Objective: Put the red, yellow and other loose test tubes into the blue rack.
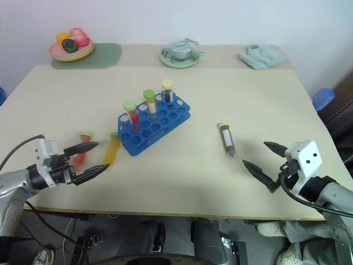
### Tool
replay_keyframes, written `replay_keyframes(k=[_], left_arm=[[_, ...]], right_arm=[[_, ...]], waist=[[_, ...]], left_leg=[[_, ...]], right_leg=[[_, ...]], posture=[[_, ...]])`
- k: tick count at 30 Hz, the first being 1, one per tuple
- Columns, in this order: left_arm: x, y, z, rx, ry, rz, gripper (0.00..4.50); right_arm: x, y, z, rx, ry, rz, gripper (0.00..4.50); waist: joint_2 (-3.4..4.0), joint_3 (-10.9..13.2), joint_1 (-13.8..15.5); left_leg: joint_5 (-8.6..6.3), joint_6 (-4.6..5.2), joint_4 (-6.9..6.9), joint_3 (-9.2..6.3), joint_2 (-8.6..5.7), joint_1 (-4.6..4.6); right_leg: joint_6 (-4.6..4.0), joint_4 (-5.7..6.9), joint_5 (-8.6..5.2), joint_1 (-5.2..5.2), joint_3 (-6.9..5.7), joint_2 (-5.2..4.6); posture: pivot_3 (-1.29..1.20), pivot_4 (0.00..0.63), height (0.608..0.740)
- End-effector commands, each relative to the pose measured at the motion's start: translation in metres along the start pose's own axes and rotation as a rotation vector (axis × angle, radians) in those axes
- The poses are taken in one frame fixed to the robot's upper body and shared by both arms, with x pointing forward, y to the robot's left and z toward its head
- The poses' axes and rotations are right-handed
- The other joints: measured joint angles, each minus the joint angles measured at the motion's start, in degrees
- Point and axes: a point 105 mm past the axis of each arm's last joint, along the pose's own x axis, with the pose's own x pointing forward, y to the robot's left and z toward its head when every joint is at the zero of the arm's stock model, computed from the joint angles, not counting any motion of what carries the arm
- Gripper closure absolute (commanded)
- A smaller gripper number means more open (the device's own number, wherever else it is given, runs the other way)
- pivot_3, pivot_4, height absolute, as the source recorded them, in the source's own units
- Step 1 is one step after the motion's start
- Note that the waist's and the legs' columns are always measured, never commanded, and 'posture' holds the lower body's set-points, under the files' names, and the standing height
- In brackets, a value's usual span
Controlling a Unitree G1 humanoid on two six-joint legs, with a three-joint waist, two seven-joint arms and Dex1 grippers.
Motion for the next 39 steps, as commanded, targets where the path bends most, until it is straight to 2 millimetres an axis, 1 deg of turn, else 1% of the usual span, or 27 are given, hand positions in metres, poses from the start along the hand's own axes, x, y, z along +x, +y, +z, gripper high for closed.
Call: replay_keyframes(k=[1, 7, 12, 18, 24, 26, 30, 33, 35, 38, 39], left_arm=[[0.001, 0.002, 0.015, 0.051, -0.029, 0.009, 0.05], [0.008, 0.0, 0.017, 0.045, -0.039, 0.016, 0.05], [0.013, -0.003, 0.022, 0.041, -0.062, 0.01, 0.05], [0.015, -0.005, 0.023, 0.039, -0.067, 0.008, 0.05], [0.019, -0.008, 0.024, 0.055, -0.068, -0.002, 0.05], [0.022, -0.008, 0.025, 0.055, -0.071, -0.006, 0.05], [0.026, -0.009, 0.026, 0.05, -0.078, -0.013, 0.05], [0.029, -0.011, 0.026, 0.044, -0.082, -0.02, 0.05], [0.031, -0.012, 0.027, 0.039, -0.086, -0.025, 0.05], [0.035, -0.014, 0.027, 0.03, -0.089, -0.035, 0.05], [0.035, -0.015, 0.027, 0.027, -0.09, -0.037, 0.05]], right_arm=[[0.002, -0.003, 0.009, -0.029, -0.033, -0.017, 0.0], [0.007, -0.004, 0.014, -0.026, -0.031, -0.011, 0.0], [0.012, -0.001, 0.021, -0.018, -0.035, -0.002, 0.0], [0.019, 0.003, 0.029, -0.018, -0.041, 0.003, 0.0], [0.026, 0.0, 0.033, -0.032, 0.001, -0.046, 0.0], [0.032, -0.003, 0.036, -0.03, 0.016, -0.059, 0.0], [0.042, -0.001, 0.032, 0.006, 0.113, -0.018, 0.0], [0.052, -0.009, 0.026, 0.056, 0.232, -0.044, 0.0], [0.059, -0.011, 0.024, 0.121, 0.312, -0.02, 0.0], [0.071, -0.015, 0.028, 0.242, 0.375, 0.009, 0.0], [0.075, -0.021, 0.026, 0.28, 0.414, -0.011, 0.0]], waist=[[0.0, 0.0, 0.0], [0.0, 0.0, 0.0], [0.0, 0.0, 0.0], [0.0, 0.0, -0.1], [0.0, 0.0, 0.0], [0.0, 0.0, 0.0], [0.0, 0.0, 0.0], [0.0, 0.0, -0.3], [0.0, 0.0, -0.3], [0.0, 0.0, -0.2], [0.0, 0.0, -0.2]], left_leg=[[0.0, 0.0, 0.0, 0.0, 0.0, 0.02], [0.0, 0.0, -0.01, 0.0, 0.0, -0.02], [0.0, 0.0, -0.01, 0.0, 0.0, -0.05], [0.0, 0.0, -0.01, 0.0, 0.0, -0.04], [0.0, 0.0, 0.0, 0.0, 0.0, -0.05], [0.0, 0.0, 0.0, 0.0, 0.0, -0.05], [0.0, 0.0, 0.0, 0.0, 0.0, -0.06], [0.0, 0.0, 0.0, 0.0, 0.0, -0.13], [0.01, 0.01, 0.03, 0.02, 0.0, -0.18], [0.01, 0.0, 0.02, 0.01, 0.0, -0.22], [0.01, 0.01, 0.02, 0.01, 0.0, -0.24]], right_leg=[[0.0, 0.0, 0.0, 0.02, 0.0, 0.0], [0.0, -0.01, 0.0, -0.02, 0.0, 0.01], [0.0, -0.02, 0.0, -0.04, 0.0, 0.01], [0.0, -0.01, 0.0, -0.04, 0.0, 0.01], [0.0, -0.01, 0.0, -0.05, 0.0, 0.01], [0.0, -0.01, 0.0, -0.05, 0.0, 0.01], [0.0, -0.01, 0.0, -0.06, 0.0, 0.01], [0.0, -0.02, 0.0, -0.13, 0.0, 0.01], [0.0, 0.0, 0.01, -0.19, 0.0, 0.0], [-0.01, 0.01, 0.02, -0.26, 0.0, 0.01], [-0.01, 0.01, 0.02, -0.27, 0.0, 0.01]], posture=[[0.0, 0.15, 0.74], [0.0, 0.15, 0.74], [0.0, 0.15, 0.74], [0.0, 0.15, 0.74], [0.0, 0.15, 0.74], [0.0, 0.15, 0.74], [0.0, 0.15, 0.74], [0.0, 0.15, 0.74], [0.0, 0.15, 0.74], [0.0, 0.15, 0.74], [0.0, 0.15, 0.74]])
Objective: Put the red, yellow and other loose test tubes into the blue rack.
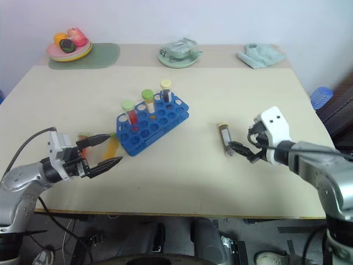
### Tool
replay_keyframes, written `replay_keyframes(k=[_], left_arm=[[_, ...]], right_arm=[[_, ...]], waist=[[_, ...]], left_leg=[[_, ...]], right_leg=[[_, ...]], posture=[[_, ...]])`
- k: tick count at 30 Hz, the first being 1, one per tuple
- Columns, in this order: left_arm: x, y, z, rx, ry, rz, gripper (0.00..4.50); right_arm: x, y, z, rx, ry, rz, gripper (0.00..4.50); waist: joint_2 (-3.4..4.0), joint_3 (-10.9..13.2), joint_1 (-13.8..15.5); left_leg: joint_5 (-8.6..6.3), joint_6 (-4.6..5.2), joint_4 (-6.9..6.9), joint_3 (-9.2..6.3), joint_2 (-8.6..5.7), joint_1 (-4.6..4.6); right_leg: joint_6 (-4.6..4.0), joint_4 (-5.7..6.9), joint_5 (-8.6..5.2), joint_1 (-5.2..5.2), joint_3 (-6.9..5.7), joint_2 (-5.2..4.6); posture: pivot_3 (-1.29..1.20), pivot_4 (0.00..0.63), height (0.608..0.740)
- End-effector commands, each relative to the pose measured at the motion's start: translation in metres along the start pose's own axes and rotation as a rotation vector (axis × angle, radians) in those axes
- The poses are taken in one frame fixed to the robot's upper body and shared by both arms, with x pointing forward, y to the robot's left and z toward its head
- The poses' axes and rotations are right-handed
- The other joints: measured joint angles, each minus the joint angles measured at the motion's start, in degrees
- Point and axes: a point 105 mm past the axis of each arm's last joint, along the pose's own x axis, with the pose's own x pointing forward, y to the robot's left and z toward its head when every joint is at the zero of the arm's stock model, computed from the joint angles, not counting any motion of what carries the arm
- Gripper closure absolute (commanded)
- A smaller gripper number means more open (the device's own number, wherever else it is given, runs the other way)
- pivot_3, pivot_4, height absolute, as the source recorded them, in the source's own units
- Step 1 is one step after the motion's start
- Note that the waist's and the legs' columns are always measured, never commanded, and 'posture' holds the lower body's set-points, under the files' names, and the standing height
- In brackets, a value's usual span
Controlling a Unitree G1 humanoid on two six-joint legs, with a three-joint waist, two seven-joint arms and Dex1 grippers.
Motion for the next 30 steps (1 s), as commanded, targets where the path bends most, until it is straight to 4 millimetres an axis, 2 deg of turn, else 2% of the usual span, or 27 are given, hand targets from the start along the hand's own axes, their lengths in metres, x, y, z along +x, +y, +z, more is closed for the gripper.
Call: replay_keyframes(k=[1, 6, 11, 20, 30], left_arm=[[0.004, -0.004, 0.008, 0.018, -0.02, -0.017, 0.05], [0.008, -0.007, 0.009, 0.009, -0.025, -0.023, 0.05], [0.008, -0.011, 0.009, 0.0, -0.027, -0.02, 0.05], [0.005, -0.02, 0.005, -0.021, -0.021, -0.006, 0.05], [0.005, -0.027, 0.001, -0.04, -0.019, 0.001, 0.05]], right_arm=[[0.009, -0.011, 0.001, 0.13, 0.116, -0.019, 0.0], [0.028, -0.023, 0.014, 0.24, 0.244, -0.057, 0.0], [0.042, -0.024, 0.03, 0.275, 0.307, -0.047, 0.0], [0.053, -0.023, 0.031, 0.291, 0.431, -0.049, 0.0], [0.067, -0.016, 0.038, 0.328, 0.471, -0.044, 0.0]], waist=[[0.0, 0.0, 0.0], [0.01, 0.0, -0.1], [0.01, 0.0, -0.1], [0.01, 0.0, -0.1], [0.02, 0.0, -0.1]], left_leg=[[0.0, 0.0, -0.01, 0.0, 0.0, -0.03], [0.0, 0.01, -0.04, 0.03, 0.0, -0.11], [-0.01, 0.01, -0.09, 0.05, -0.01, -0.27], [-0.02, 0.03, -0.04, 0.07, -0.01, -0.44], [-0.02, 0.03, -0.05, 0.08, -0.01, -0.57]], right_leg=[[0.0, -0.01, 0.0, -0.04, 0.0, 0.0], [-0.01, -0.02, 0.0, -0.15, 0.01, -0.02], [-0.01, -0.03, 0.0, -0.32, 0.0, -0.03], [-0.01, -0.05, 0.0, -0.46, 0.0, -0.03], [-0.01, -0.02, 0.01, -0.59, 0.0, -0.03]], posture=[[0.0, 0.15, 0.74], [0.0, 0.15, 0.74], [0.0, 0.15, 0.74], [0.0, 0.15, 0.74], [0.0, 0.15, 0.74]])
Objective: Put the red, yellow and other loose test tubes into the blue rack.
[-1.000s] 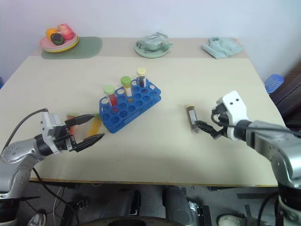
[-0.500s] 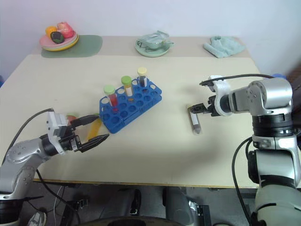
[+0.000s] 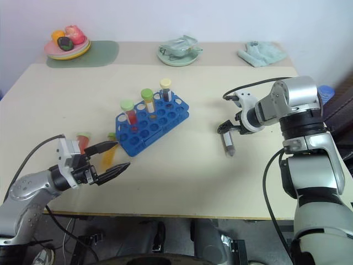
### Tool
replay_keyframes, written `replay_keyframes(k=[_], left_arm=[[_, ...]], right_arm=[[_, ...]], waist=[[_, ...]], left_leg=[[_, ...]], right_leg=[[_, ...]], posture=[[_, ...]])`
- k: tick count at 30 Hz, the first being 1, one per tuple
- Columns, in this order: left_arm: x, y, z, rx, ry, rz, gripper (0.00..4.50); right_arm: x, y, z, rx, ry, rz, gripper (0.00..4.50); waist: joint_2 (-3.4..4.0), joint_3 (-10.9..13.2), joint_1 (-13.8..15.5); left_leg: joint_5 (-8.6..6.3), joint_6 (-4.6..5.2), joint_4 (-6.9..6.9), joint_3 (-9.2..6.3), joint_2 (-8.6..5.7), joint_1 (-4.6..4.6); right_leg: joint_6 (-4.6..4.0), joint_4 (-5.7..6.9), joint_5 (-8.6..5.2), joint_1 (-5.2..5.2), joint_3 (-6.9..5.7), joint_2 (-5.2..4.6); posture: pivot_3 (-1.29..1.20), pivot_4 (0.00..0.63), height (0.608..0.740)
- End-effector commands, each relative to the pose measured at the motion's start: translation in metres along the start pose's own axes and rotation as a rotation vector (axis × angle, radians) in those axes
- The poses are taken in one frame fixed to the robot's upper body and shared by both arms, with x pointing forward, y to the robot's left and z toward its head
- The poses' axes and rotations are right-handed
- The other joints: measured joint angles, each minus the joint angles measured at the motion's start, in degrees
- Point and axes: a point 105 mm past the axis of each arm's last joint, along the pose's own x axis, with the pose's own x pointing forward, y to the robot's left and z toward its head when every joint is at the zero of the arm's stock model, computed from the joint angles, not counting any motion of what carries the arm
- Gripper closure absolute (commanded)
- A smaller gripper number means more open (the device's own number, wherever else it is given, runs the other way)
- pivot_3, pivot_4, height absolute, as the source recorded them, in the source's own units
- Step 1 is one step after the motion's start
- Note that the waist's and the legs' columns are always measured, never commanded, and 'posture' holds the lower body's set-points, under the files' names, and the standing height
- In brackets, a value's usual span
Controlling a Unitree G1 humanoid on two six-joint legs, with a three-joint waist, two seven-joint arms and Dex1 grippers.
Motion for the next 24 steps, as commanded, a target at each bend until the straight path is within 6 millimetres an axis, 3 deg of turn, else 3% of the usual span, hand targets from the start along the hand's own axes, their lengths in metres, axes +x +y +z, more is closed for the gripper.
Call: replay_keyframes(k=[1, 13, 17, 22, 24], left_arm=[[0.0, -0.005, 0.008, 0.021, -0.023, -0.009, 0.05], [-0.003, -0.006, 0.007, 0.026, -0.012, 0.011, 0.05], [-0.005, -0.006, 0.007, 0.027, -0.01, 0.017, 0.0], [-0.007, -0.002, 0.009, 0.022, -0.02, 0.043, 0.0], [-0.007, -0.002, 0.01, 0.024, -0.019, 0.043, 0.0]], right_arm=[[-0.007, 0.007, 0.012, -0.004, -0.024, 0.003, 0.0], [0.002, 0.002, 0.015, 0.046, -0.009, -0.046, 0.0], [0.007, -0.002, 0.01, 0.044, -0.001, -0.062, 1.22], [0.015, 0.0, 0.002, 0.013, 0.019, -0.065, 3.68], [0.019, 0.002, -0.002, 0.011, 0.03, -0.058, 3.75]], waist=[[0.0, 0.0, 0.1], [0.0, 0.0, 0.1], [0.01, 0.0, 0.1], [0.0, 0.0, 0.1], [0.0, 0.0, 0.1]], left_leg=[[0.0, -0.01, 0.02, 0.0, 0.0, -0.14], [0.13, -0.23, 0.17, 0.04, -0.01, -0.56], [0.03, -0.06, 0.26, 0.04, -0.01, -0.57], [0.02, -0.03, 0.48, 0.03, 0.0, -0.58], [-0.01, 0.01, 0.6, 0.03, 0.0, -0.58]], right_leg=[[0.0, 0.01, 0.0, -0.13, 0.0, 0.0], [0.0, 0.17, 0.02, -0.61, 0.0, 0.01], [0.0, 0.24, 0.02, -0.61, 0.0, 0.01], [0.0, 0.4, 0.02, -0.58, 0.0, 0.01], [0.02, 0.46, 0.03, -0.52, 0.0, 0.01]], posture=[[0.0, 0.15, 0.74], [0.0, 0.15, 0.74], [0.0, 0.15, 0.74], [0.0, 0.15, 0.74], [0.0, 0.15, 0.74]])
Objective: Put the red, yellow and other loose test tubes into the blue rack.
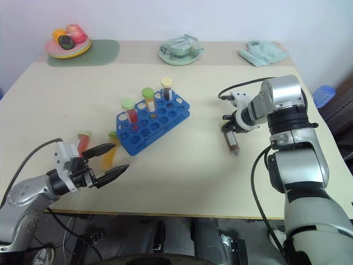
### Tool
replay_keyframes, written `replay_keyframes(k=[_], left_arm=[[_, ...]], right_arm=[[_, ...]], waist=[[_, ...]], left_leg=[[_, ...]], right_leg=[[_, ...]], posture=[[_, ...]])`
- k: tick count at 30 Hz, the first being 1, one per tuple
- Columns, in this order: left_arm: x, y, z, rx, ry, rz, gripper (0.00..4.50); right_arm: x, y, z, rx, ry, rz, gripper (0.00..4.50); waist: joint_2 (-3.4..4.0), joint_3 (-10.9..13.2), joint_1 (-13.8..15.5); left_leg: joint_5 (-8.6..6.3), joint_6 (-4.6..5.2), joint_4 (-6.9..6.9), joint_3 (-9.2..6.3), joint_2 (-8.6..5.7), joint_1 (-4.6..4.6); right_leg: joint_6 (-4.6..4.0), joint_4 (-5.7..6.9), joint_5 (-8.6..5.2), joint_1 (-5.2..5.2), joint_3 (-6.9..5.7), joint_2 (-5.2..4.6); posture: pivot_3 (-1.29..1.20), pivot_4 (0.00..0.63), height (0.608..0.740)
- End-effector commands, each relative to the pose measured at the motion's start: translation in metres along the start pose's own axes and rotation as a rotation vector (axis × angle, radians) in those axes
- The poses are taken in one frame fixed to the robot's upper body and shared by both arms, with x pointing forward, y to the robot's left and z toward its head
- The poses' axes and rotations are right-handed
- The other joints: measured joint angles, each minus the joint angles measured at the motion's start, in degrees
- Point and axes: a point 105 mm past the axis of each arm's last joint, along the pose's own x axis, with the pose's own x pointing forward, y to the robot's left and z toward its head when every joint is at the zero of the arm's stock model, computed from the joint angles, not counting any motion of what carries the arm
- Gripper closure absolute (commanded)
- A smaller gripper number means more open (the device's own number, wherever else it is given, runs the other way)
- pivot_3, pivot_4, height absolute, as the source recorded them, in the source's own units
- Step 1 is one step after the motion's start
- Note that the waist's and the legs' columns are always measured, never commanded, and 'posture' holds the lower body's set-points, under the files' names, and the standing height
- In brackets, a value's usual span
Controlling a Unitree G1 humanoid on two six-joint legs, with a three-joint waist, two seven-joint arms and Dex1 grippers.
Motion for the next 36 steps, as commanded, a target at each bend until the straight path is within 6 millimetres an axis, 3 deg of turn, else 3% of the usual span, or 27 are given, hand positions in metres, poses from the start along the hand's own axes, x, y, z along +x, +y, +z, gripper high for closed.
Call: replay_keyframes(k=[1, 6, 9, 11, 15, 20, 30, 36], left_arm=[[-0.002, 0.001, 0.012, 0.036, -0.024, 0.002, 0.0], [-0.003, 0.002, 0.012, 0.035, -0.019, 0.001, 0.0], [-0.003, 0.002, 0.012, 0.033, -0.02, 0.003, 0.0], [-0.003, 0.002, 0.012, 0.03, -0.021, 0.006, 0.0], [-0.004, 0.004, 0.011, 0.027, -0.024, 0.015, 0.0], [-0.001, 0.01, 0.013, 0.035, -0.034, 0.024, 0.0], [-0.002, 0.022, 0.016, 0.048, -0.048, 0.042, 0.0], [-0.006, 0.027, 0.02, 0.07, -0.062, 0.089, 0.0]], right_arm=[[0.007, 0.003, -0.009, -0.009, 0.024, 0.009, 3.75], [0.001, 0.014, -0.003, -0.064, -0.044, 0.041, 3.75], [-0.018, 0.041, 0.015, -0.151, -0.199, 0.162, 3.75], [-0.041, 0.067, 0.034, -0.185, -0.384, 0.298, 3.75], [-0.078, 0.097, 0.055, -0.208, -0.686, 0.453, 3.75], [-0.105, 0.118, 0.071, -0.238, -1.164, 0.493, 3.75], [-0.076, 0.131, 0.085, -0.14, -1.479, 0.515, 3.75], [-0.049, 0.138, 0.075, -0.196, -1.49, 0.527, 3.75]], waist=[[0.0, 0.0, 0.0], [-0.02, 0.0, 0.0], [0.0, 0.0, 0.0], [0.03, 0.0, -0.4], [0.09, 0.1, -0.3], [0.04, 0.0, 0.1], [0.03, 0.0, -1.7], [0.05, 0.0, -1.7]], left_leg=[[0.0, 0.0, 0.06, 0.0, 0.0, 0.0], [0.0, 0.01, 0.14, -0.01, 0.0, 0.02], [0.0, 0.01, 0.13, -0.01, 0.0, 0.02], [0.0, 0.01, 0.12, 0.0, 0.0, -0.04], [0.01, -0.01, 0.12, 0.0, 0.01, -0.03], [0.01, -0.01, 0.26, 0.01, -0.05, -0.02], [0.13, -0.14, 0.27, 0.04, -0.03, 0.11], [0.15, -0.16, 0.26, 0.04, -0.03, 0.12]], right_leg=[[0.02, 0.01, 0.02, 0.03, 0.0, 0.0], [0.02, 0.06, 0.05, 0.06, 0.0, 0.0], [0.01, 0.08, 0.05, 0.02, 0.0, 0.01], [0.02, 0.11, 0.05, -0.06, 0.02, 0.01], [0.02, 0.32, 0.05, -0.15, 0.03, 0.04], [0.04, 0.37, 0.06, -0.09, 0.02, -0.04], [0.02, 0.64, 0.1, -0.14, 0.03, 0.04], [0.01, 0.64, 0.1, -0.14, 0.02, 0.04]], posture=[[0.0, 0.15, 0.74], [0.0, 0.15, 0.74], [0.0, 0.15, 0.74], [0.0, 0.15, 0.74], [0.0, 0.15, 0.74], [0.0, 0.15, 0.74], [0.0, 0.15, 0.74], [0.0, 0.15, 0.74]])
